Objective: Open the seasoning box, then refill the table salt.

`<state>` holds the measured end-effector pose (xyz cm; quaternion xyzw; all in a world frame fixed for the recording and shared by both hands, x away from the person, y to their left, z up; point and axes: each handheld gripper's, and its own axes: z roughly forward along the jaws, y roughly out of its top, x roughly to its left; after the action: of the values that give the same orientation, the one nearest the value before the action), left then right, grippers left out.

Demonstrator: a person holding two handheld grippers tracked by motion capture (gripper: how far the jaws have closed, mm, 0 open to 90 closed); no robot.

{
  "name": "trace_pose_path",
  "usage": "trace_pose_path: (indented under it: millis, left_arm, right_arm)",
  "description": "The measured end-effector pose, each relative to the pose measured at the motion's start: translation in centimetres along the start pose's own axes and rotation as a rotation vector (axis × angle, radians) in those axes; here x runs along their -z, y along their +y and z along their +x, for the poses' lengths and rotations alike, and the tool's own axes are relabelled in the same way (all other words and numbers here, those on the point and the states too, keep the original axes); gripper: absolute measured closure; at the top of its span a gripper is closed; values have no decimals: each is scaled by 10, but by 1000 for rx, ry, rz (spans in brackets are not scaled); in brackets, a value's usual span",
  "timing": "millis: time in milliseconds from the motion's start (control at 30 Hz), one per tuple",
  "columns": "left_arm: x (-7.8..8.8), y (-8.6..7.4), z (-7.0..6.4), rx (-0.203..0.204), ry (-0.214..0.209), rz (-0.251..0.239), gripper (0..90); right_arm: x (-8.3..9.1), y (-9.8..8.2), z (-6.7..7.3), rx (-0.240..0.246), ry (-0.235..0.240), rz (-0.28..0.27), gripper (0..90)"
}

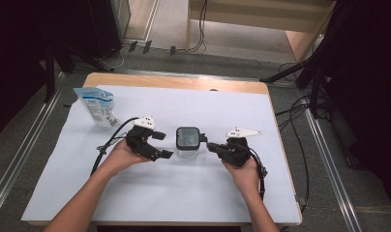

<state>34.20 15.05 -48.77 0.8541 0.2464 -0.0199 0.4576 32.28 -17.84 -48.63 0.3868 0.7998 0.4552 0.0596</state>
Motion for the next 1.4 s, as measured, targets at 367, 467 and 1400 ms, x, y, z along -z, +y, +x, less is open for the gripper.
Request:
trace_pose_path:
  millis: [367,467,1400]
  left_arm:
    - [-7,12,7,-40,-5,27,95]
    - [-11,16,8,-63,-10,61,92]
    - [-45,26,24,-131,-133,36,124]
  right_arm:
    - [-1,2,-12,-17,17,13,900]
    - [-3,4,-16,-18,26,19,900]
    - [-18,8,-23,-41,37,37,900]
